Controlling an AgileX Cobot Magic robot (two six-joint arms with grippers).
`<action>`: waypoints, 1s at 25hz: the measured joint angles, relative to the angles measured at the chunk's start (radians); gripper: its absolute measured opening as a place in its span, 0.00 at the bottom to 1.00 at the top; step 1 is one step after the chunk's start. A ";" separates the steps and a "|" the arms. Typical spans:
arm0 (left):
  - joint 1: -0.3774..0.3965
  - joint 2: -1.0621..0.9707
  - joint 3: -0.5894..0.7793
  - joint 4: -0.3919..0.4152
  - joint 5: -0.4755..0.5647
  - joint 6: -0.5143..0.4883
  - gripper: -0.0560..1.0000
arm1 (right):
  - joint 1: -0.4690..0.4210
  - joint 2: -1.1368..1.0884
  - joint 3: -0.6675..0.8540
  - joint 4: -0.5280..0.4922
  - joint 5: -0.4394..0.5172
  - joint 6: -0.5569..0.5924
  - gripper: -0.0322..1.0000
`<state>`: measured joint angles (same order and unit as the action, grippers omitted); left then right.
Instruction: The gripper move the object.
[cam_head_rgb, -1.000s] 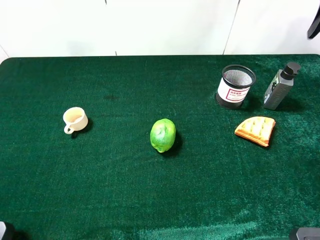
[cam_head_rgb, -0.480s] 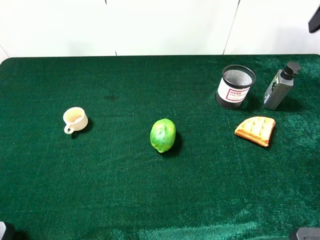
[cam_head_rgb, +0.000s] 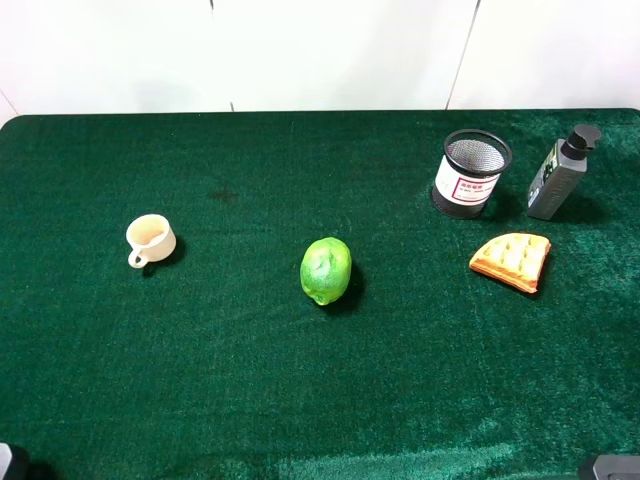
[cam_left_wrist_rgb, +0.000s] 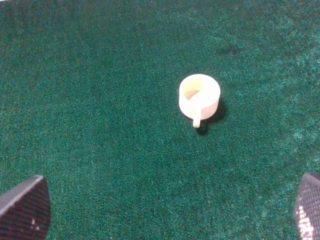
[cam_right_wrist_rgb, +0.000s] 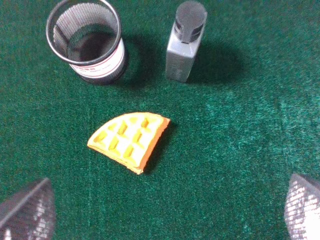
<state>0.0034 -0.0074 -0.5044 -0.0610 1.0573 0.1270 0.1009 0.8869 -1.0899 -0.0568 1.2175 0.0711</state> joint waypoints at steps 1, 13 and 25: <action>0.000 0.000 0.000 0.000 0.000 0.000 0.99 | 0.000 -0.023 0.010 0.000 0.000 0.000 0.70; 0.000 0.000 0.000 0.000 0.000 0.000 0.99 | 0.000 -0.357 0.258 -0.006 -0.037 0.000 0.70; 0.000 0.000 0.000 0.000 0.000 0.000 0.99 | -0.082 -0.780 0.568 -0.004 -0.149 0.000 0.70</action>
<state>0.0034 -0.0074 -0.5044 -0.0610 1.0573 0.1270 0.0189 0.1070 -0.5221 -0.0609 1.0685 0.0711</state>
